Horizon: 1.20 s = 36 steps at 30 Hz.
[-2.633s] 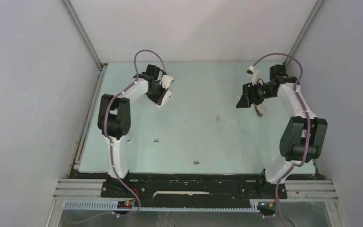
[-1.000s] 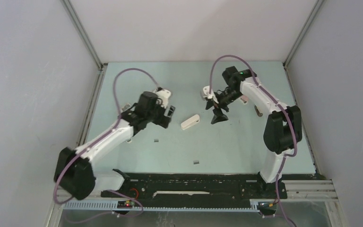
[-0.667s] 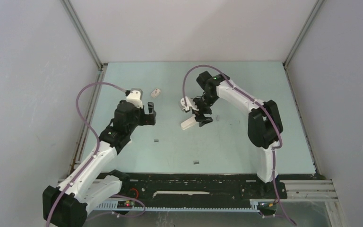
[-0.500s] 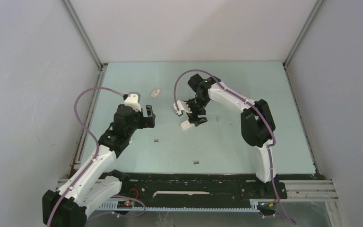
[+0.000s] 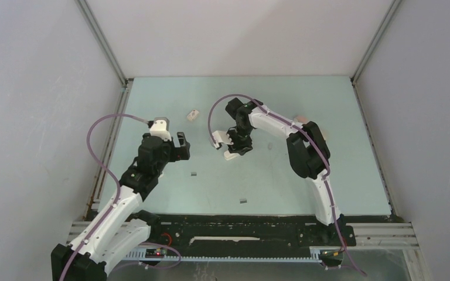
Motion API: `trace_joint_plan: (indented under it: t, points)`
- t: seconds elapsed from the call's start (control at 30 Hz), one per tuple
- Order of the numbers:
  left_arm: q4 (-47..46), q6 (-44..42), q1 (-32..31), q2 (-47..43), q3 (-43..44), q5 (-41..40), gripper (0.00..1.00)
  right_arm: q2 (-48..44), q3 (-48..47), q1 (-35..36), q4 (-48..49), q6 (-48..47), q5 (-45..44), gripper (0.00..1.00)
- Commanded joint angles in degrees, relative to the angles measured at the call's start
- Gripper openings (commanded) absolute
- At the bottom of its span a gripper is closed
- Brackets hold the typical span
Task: Unload the staples from the stapler
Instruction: Pick up the stapler from the center of the board.
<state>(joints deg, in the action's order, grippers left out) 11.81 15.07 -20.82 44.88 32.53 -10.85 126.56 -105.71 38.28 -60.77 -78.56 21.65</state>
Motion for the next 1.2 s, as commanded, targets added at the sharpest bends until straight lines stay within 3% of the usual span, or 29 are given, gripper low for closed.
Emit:
trace_joint_plan:
  t: [0.0,0.3,0.5,0.73,0.9,1.17]
  points:
    - [-2.0,1.0,0.4,-0.3,-1.1,0.3,1.0,0.8,-2.2,0.7,0.5,1.4,-1.2,0.5]
    - [-6.5,1.5,0.7,-1.5,-2.8,6.0,1.0,-1.9,-1.8,-1.6,0.2,6.7,1.7,0.15]
    - [-19.6,7.8,1.7,-0.4,-5.7,17.4,1.0,-9.1,2.9,-6.5,1.5,14.1,11.6,0.0]
    - [-36.8,13.3,1.8,11.4,-5.8,33.2,0.98,-17.9,13.3,-12.5,7.0,25.0,23.8,0.0]
    - [-48.3,14.0,0.6,20.6,-4.3,40.3,0.93,-23.6,22.0,-13.9,10.7,26.8,25.4,0.0]
    - [-49.4,7.1,-6.8,30.7,0.9,45.2,0.9,-26.6,26.1,-17.0,12.7,29.6,30.5,0.0]
